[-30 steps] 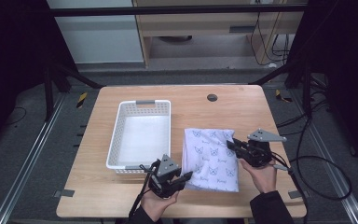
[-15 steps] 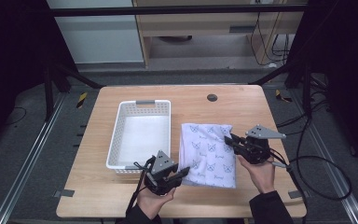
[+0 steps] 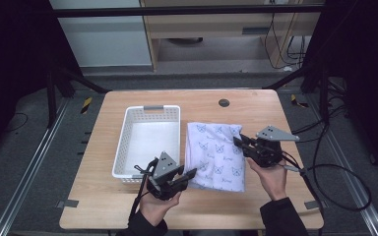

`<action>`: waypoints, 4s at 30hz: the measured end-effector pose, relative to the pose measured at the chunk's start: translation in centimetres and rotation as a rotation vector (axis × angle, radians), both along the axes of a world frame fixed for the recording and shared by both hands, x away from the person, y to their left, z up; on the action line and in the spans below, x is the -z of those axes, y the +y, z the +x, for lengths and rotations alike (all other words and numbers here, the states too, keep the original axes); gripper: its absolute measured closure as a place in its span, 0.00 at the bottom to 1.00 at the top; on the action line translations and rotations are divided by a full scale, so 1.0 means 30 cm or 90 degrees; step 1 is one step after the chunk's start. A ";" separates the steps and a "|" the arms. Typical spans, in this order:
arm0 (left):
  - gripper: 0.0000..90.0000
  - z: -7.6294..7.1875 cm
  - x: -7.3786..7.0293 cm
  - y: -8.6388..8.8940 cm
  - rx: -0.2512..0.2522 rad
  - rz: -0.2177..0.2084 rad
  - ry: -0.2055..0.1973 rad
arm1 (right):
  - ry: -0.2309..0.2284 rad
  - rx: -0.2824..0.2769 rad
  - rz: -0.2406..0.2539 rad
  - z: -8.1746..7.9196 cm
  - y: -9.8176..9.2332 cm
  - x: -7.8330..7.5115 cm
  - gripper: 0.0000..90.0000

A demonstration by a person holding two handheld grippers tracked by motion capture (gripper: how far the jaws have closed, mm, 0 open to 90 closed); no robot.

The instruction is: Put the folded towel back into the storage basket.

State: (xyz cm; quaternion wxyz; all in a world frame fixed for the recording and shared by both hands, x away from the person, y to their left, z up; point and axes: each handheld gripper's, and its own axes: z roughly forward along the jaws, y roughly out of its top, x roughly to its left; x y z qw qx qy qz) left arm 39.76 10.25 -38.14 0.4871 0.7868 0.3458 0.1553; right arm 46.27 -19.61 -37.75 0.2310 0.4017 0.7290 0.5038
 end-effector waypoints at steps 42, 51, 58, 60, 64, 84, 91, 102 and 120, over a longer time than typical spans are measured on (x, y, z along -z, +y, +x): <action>0.79 0.004 -0.131 0.227 -0.082 -0.035 -0.070 | -0.075 -0.029 -0.009 0.071 0.247 -0.207 0.86; 0.79 0.002 -0.133 0.293 -0.102 -0.043 -0.073 | -0.078 -0.043 -0.010 0.090 0.316 -0.221 0.86; 0.79 0.008 -0.131 0.337 -0.117 -0.048 -0.074 | -0.079 -0.055 -0.018 0.112 0.368 -0.233 0.86; 0.79 0.011 -0.133 0.350 -0.123 -0.052 -0.074 | -0.078 -0.057 -0.018 0.117 0.383 -0.239 0.86; 0.79 0.013 -0.136 0.372 -0.134 -0.057 -0.075 | -0.083 -0.062 -0.024 0.127 0.412 -0.251 0.86; 0.79 0.042 -0.117 0.487 -0.196 -0.059 -0.066 | -0.077 -0.084 -0.032 0.205 0.566 -0.228 0.86; 0.79 0.060 -0.100 0.512 -0.213 -0.055 -0.059 | -0.071 -0.085 -0.030 0.232 0.602 -0.209 0.86; 0.79 0.087 -0.076 0.547 -0.232 -0.050 -0.044 | -0.056 -0.088 -0.031 0.269 0.647 -0.173 0.86; 0.79 0.128 -0.022 0.571 -0.252 -0.023 -0.024 | -0.038 -0.083 -0.051 0.311 0.698 -0.096 0.86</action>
